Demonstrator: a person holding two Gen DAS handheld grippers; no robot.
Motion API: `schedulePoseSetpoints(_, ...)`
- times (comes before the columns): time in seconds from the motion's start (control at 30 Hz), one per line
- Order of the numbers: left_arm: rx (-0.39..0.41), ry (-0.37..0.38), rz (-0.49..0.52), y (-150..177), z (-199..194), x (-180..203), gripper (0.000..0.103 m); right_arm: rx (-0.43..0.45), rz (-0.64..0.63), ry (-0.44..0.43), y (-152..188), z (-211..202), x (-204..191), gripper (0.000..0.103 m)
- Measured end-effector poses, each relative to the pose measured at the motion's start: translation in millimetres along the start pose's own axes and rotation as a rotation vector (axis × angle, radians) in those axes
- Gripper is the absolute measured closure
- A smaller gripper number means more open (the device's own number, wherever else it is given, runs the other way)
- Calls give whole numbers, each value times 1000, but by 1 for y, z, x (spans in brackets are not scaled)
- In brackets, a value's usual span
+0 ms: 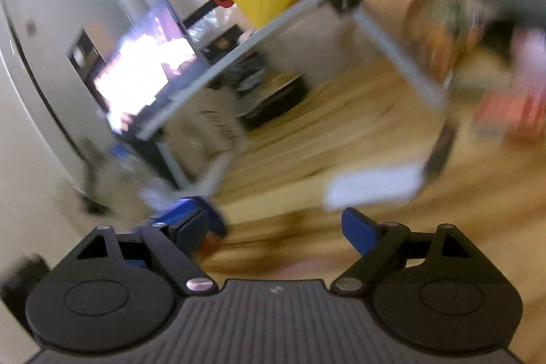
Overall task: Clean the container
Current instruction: 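Grasp the white paper towel from the table with the right gripper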
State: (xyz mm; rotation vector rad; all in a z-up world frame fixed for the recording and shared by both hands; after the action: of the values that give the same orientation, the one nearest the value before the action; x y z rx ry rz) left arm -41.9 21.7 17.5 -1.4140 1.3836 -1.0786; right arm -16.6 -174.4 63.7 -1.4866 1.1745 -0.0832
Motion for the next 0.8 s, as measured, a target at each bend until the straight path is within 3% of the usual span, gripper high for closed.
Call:
schedulePoseSetpoints(0.07, -1, 0, 14, 7, 5, 2, 36, -8, -67, 67, -8, 2, 3, 35)
schedulePoseSetpoints(0.2, 42, 26, 79, 11, -2, 16, 36, -62, -171, 161, -16, 17, 12, 44)
schedulePoseSetpoints(0.37, 42, 22, 60, 10, -5, 16, 36, -151, -268, 279, -17, 43, 30, 45)
schedulePoseSetpoints(0.73, 26, 20, 52, 9, -3, 15, 36, -270, -291, 276, -14, 105, 38, 42)
schedulePoseSetpoints(0.8, 30, 20, 53, 9, -4, 15, 36, -273, -274, 317, -16, 114, 44, 42)
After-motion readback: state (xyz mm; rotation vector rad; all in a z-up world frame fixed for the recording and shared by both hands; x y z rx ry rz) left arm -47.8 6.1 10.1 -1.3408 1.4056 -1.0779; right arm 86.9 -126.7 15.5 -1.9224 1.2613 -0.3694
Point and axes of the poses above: each gripper's, at about its wrist camera, not at the fingertips, and z roughly the way its jaws point, x to its right, y to its underside, the point moved 4 cm from there along z, roughly the way its jaws point, and after that the axes turned 12 degrees about -y, right-handed, at the moved point
